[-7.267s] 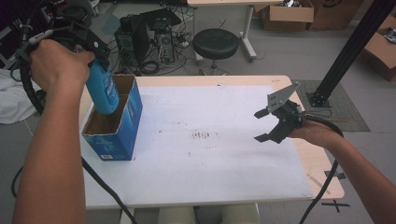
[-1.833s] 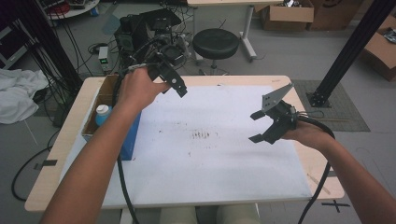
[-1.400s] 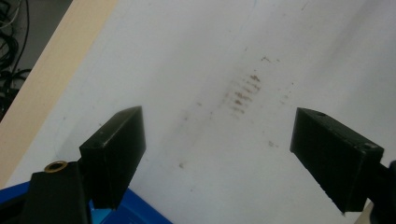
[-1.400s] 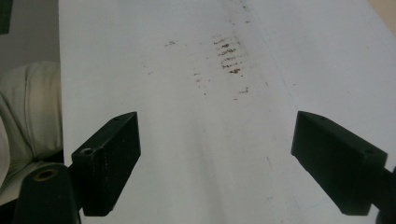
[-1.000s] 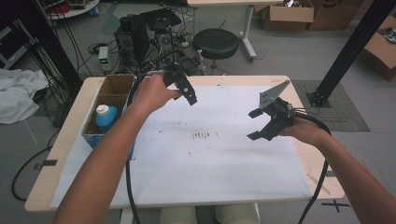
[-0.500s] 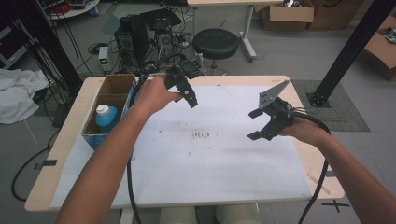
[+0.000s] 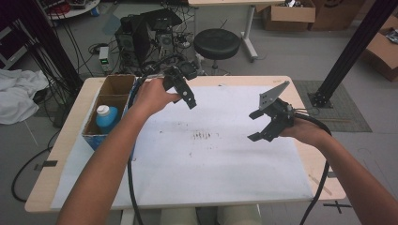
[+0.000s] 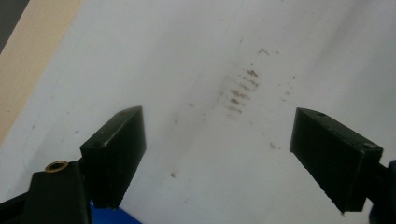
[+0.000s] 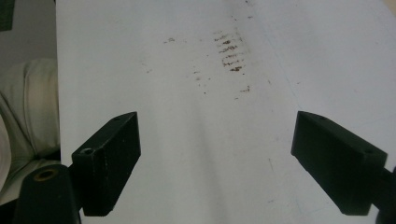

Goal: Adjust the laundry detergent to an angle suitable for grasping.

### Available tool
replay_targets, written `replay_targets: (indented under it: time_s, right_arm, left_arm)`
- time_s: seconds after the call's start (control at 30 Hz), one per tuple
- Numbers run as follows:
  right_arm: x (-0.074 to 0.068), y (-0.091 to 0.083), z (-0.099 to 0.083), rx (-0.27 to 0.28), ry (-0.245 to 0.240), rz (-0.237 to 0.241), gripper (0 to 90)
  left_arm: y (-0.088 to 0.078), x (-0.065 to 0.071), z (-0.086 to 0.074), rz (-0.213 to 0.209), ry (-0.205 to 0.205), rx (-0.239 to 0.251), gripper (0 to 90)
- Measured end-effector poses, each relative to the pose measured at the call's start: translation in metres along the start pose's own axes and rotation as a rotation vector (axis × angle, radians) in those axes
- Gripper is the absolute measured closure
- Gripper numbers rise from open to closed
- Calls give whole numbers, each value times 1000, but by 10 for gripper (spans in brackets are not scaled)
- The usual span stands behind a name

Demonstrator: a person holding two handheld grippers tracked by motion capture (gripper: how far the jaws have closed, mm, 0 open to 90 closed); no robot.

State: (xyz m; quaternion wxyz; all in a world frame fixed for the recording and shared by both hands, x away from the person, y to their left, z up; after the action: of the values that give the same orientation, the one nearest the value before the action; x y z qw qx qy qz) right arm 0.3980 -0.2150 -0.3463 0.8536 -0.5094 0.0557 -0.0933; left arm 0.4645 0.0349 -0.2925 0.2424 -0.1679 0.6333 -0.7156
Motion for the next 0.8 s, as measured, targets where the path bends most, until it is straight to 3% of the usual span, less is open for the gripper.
replay_targets:
  time_s: [0.37, 0.53, 0.6, 0.8]
  right_arm:
    - [-4, -3, -5, 17, 31, -19, 155]
    - [-3, 0, -14, 31, 59, -29, 154]
    - [-1, 8, -25, 49, 100, -24, 154]
    - [-4, 22, -37, 33, 115, -7, 155]
  left_arm:
    - [6, 2, -9, -12, -30, 6, 191]
    - [26, 4, -15, -53, -69, 35, 189]
    - [40, 4, -18, -62, -73, 24, 190]
    - [50, 3, -20, -69, -79, 21, 191]
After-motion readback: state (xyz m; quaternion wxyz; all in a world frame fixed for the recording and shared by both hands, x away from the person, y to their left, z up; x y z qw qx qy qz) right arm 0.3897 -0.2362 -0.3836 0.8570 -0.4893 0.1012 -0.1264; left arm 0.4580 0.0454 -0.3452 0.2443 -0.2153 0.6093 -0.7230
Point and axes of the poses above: each handheld gripper's, and its own axes: y roughly forward along the jaws, z roughly out of its top, x roughly to its right, the point moved 6 cm from there along y, roughly forward along the jaws, and after that the axes turned 9 degrees about -x, right-handed, at the moved point
